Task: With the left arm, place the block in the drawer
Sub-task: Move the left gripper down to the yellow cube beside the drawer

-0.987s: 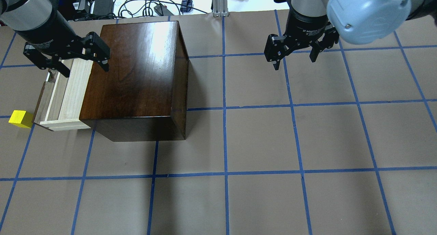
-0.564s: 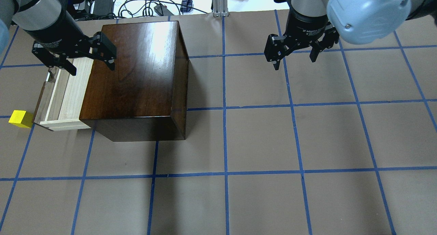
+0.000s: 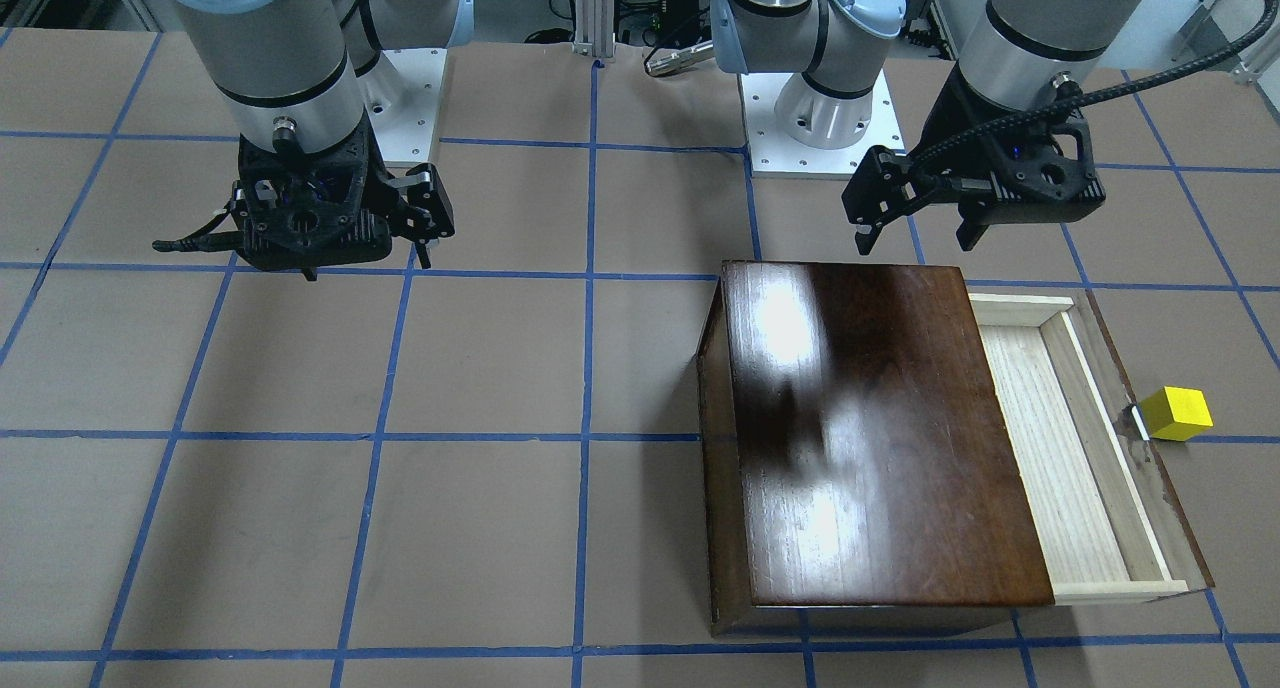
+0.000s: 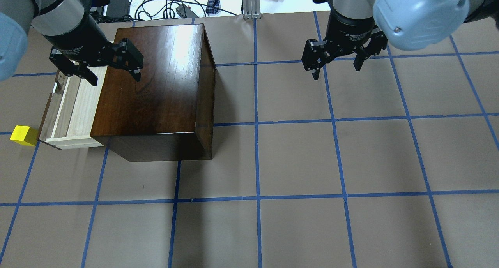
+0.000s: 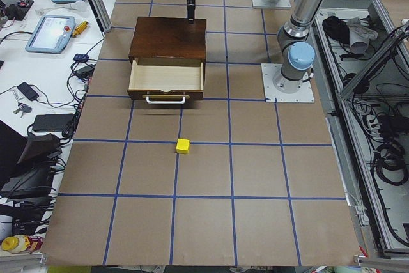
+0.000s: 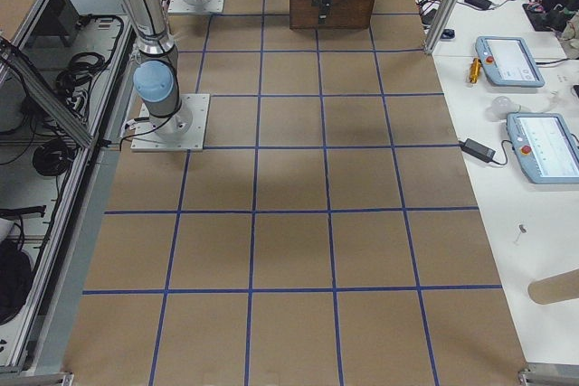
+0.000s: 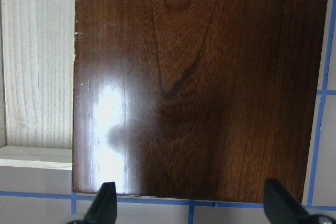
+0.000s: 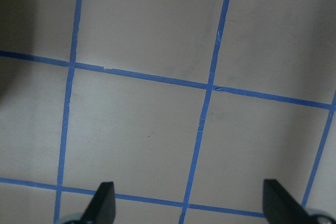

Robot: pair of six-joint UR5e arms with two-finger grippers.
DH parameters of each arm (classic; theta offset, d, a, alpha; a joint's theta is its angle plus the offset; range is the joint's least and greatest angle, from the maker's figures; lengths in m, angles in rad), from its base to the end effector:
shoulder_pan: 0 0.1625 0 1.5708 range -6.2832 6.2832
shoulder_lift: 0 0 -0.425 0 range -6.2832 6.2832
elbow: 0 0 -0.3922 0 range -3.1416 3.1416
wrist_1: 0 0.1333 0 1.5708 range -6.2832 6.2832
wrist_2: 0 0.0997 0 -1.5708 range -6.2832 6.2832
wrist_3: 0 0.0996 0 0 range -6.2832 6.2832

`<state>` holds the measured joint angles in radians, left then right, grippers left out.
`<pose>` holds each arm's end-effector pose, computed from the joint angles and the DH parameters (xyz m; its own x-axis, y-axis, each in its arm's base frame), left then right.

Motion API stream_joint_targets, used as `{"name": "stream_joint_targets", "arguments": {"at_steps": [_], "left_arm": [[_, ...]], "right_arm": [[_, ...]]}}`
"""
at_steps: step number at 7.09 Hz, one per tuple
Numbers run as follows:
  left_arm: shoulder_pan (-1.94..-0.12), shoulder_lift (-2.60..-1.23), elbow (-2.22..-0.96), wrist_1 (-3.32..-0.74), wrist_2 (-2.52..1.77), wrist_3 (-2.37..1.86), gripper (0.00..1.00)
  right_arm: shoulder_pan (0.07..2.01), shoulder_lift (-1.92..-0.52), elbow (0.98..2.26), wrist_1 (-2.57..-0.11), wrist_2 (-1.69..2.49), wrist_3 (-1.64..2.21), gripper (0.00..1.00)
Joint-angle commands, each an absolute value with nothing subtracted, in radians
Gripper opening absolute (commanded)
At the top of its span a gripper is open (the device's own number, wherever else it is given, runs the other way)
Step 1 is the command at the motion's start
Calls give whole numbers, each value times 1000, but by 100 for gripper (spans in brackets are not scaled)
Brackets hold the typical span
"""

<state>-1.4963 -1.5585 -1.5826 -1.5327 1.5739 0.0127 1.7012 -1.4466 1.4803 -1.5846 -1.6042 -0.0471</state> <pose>-0.0961 -0.4990 0.4920 -0.9981 -0.0619 -0.0036 -0.0617 0.9974 -0.0385 0.1994 -0.5208 0.4695 -0.9837 -0.1771 0.0324 -0.1765 0.9841 0.0214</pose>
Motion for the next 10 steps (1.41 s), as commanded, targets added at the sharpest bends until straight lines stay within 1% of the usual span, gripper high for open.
{"name": "stream_joint_targets", "arguments": {"at_steps": [1,2,4,6,7,8,10], "left_arm": [[-1483,-1552,-1574,-1532,1575,29,100],[-1445,-1552,-1574,-1534,1577,93,100],[-1269,-1543,-1574,-1549,1568,316,100],[-1150,-1546,-1572,-1565,1574,557,100],[-1058,-1548,-1574,-1572,1575,675,100],[-973,-1557,-1574,-1572,1574,822,100],[-870,-1586,-1574,-1562,1574,1089,100]], "right_arm": [[1701,-1447,1480,-1585,-1605,-46,100],[1701,-1447,1480,-1585,-1603,-46,100],[1701,-1447,1480,-1585,-1605,-48,100],[1701,-1447,1480,-1585,-1605,-48,100],[1701,-1447,1480,-1585,-1605,-48,100],[1701,-1447,1480,-1585,-1605,-48,100],[1701,-1447,1480,-1585,-1605,-48,100]]}}
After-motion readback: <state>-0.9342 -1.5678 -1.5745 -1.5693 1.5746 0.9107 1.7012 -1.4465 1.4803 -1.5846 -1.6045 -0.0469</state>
